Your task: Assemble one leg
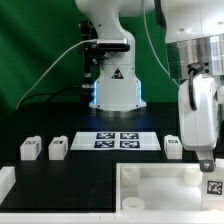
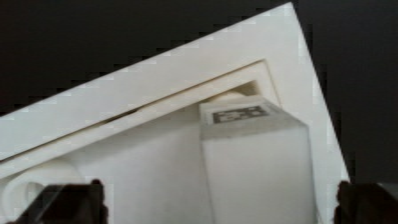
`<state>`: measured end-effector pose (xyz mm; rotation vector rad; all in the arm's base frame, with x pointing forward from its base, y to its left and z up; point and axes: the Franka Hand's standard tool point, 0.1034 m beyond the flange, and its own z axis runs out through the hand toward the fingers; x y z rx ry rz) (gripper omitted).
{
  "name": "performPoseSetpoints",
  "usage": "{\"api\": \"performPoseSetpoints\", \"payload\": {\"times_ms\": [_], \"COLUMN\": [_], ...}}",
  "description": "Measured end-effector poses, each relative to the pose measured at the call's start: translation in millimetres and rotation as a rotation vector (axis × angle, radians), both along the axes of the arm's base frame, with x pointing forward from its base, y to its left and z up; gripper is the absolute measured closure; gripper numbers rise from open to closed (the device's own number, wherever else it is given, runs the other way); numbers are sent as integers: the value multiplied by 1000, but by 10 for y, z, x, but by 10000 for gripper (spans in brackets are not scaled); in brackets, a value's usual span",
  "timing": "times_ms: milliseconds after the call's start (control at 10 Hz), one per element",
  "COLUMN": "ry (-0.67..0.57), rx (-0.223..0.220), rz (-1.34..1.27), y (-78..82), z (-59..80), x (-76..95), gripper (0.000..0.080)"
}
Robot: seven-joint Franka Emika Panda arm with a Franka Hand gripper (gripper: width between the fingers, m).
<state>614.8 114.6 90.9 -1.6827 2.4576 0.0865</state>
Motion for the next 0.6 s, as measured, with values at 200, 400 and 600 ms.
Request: {"api": "performPoseSetpoints", "payload": {"times_ms": [200, 400, 600], "ry": [0, 1, 1], "rx": [0, 0, 0], "rz": [0, 0, 0], "y": [0, 1, 1], "z": [-2, -3, -5], "x": [-1, -2, -3], "gripper": [150, 150, 150]}}
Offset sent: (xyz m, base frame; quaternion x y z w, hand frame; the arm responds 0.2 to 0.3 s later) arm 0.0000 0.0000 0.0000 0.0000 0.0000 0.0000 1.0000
